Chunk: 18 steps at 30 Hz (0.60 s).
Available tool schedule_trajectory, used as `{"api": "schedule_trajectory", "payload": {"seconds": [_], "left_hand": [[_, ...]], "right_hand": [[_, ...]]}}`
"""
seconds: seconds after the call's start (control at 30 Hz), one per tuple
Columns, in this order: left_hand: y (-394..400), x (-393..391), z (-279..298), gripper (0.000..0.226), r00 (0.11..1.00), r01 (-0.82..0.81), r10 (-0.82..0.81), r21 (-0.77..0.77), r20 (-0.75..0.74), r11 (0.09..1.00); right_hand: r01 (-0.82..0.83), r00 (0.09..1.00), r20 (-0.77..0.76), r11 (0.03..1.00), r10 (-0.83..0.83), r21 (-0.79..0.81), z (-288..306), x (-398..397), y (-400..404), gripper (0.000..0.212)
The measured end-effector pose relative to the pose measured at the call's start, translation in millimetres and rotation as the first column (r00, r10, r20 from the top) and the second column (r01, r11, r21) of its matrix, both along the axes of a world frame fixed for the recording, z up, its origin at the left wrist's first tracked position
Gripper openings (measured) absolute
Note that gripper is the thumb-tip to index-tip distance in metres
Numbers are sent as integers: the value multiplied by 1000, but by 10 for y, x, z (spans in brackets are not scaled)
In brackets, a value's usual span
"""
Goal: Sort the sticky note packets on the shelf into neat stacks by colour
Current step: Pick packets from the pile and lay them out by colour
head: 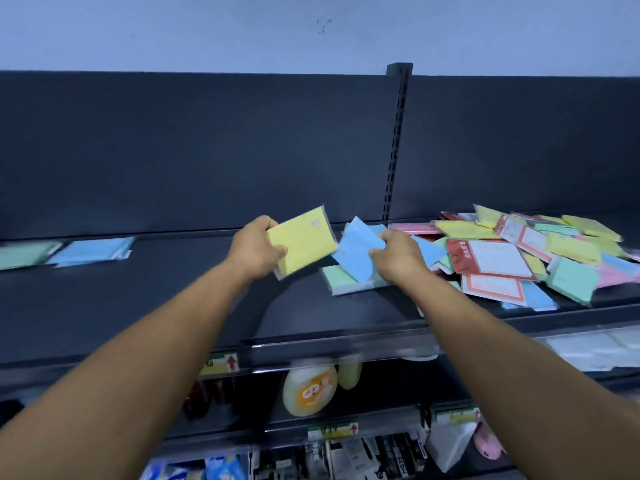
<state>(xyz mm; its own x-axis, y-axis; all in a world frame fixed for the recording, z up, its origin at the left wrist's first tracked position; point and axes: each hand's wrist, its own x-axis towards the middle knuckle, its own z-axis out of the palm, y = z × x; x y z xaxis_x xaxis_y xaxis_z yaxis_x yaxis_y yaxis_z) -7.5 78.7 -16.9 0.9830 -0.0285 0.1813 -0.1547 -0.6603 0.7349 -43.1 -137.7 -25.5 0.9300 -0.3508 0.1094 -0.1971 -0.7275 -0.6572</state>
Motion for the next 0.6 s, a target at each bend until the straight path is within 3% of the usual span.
{"api": "schedule_trajectory", "payload": {"seconds": [0.17,0.33,0.5,0.6], "left_hand": [[520,-78,14,28,987,-156,155,-61,-31,986],[1091,-63,-28,34,959,-285,285,-102,-15,953],[1730,52,-126,26,951,-308,304,-115,-55,944],[2064,176,-153,24,957,-287,281,-108,-70,952]], "right_hand": [[-88,985,154,991,72,99,33,119,390,13],[-205,963,192,976,188,73,69,243,884,23],[-250,959,156,965,236,75,37,444,1471,36],[-247,957,178,965,228,93,1,584,1859,29]]}}
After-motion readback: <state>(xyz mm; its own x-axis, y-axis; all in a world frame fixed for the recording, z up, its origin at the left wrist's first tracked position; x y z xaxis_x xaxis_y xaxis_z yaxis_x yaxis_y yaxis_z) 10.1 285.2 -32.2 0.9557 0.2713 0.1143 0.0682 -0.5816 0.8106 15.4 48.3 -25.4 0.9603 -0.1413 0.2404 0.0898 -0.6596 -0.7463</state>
